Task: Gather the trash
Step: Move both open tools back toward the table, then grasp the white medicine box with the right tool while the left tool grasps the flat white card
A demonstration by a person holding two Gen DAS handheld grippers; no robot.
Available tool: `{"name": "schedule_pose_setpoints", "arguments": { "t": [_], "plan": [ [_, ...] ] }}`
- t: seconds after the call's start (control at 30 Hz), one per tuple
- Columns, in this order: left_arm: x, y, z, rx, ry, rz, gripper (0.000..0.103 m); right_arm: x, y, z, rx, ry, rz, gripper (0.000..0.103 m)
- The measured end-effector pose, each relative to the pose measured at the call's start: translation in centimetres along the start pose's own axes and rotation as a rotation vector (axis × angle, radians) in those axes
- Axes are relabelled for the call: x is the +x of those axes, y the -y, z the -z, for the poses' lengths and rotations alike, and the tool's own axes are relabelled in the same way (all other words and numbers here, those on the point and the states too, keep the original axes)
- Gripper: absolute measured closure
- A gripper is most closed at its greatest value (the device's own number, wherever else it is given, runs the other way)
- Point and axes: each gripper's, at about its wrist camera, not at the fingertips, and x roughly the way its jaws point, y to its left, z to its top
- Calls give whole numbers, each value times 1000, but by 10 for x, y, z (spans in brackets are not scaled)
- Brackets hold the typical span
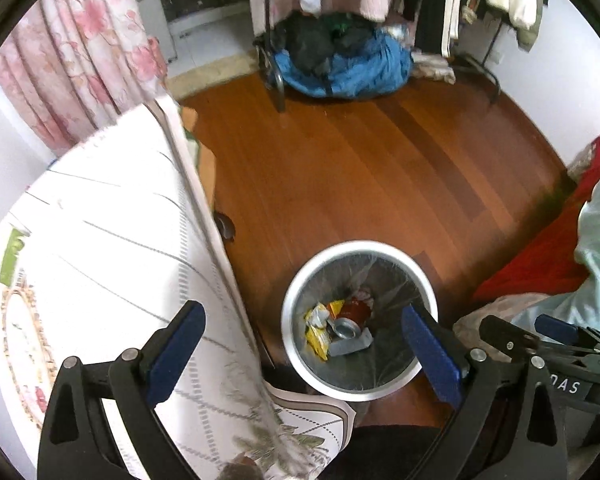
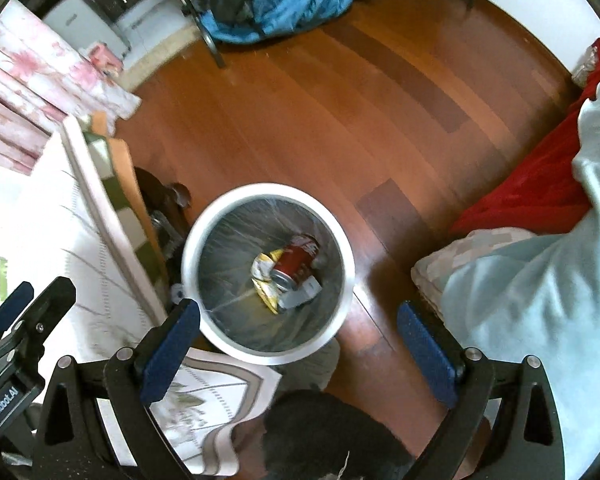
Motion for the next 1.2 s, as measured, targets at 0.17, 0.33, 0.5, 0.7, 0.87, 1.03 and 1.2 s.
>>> {"name": "schedule_pose_setpoints", "arguments": {
  "t": [0.17,0.33,0.5,0.7,0.87,1.03,1.2],
  "plan": [
    [-54,-51,-13,-74,104,-32,2,-54,-37,-3,-14,85,-55,3],
    [-90,-136,-7,-177,163,-149,2,-87,-121,-2,-85,130,-128,3],
    [-95,-248,28,-315,145,-349,2,-70,-231,13,-152,80,-201,3],
    [-62,-362,61,-410,48,-502,2,-5,-377,21,-204,-39,-248,3],
    [-43,-426,59,-417,2,-582,2,58,-464,11,-176,-83,-216,3],
    [-38,-453,57,-414,-12,-568,2,104,-509,-1,-141,-122,-180,4],
    [-29,-444,41,-357,-20,-458,2,117,-519,-4,-219,-135,-139,42]
  ]
}}
